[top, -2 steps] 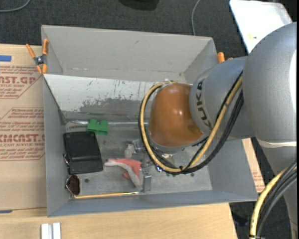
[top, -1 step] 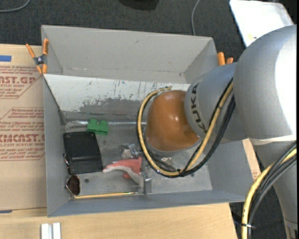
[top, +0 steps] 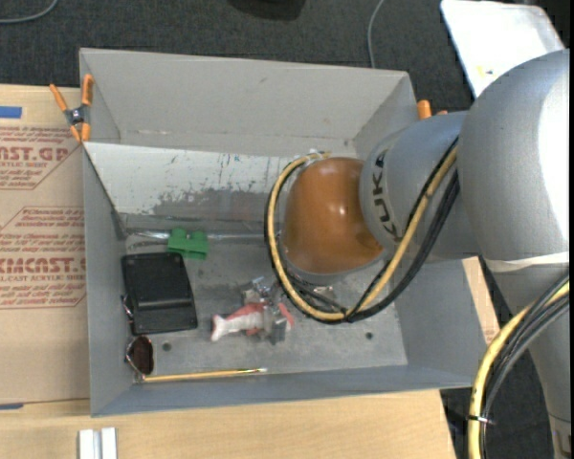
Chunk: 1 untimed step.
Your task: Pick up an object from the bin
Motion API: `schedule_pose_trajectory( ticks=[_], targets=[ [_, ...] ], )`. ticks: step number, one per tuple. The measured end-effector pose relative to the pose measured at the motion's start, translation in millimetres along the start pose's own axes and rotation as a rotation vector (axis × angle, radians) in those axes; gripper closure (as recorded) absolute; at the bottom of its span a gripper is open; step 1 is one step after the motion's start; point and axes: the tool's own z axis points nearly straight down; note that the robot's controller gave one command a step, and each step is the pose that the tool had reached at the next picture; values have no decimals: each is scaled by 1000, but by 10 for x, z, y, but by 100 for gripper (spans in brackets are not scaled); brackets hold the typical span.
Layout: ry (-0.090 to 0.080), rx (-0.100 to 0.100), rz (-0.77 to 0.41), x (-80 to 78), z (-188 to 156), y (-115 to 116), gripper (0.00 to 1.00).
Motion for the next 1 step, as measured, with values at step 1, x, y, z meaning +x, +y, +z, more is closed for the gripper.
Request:
schedule_pose_trajectory(
  ticks=[1],
  targets=[
    [0,0,0,0,0,0,100]
  ],
)
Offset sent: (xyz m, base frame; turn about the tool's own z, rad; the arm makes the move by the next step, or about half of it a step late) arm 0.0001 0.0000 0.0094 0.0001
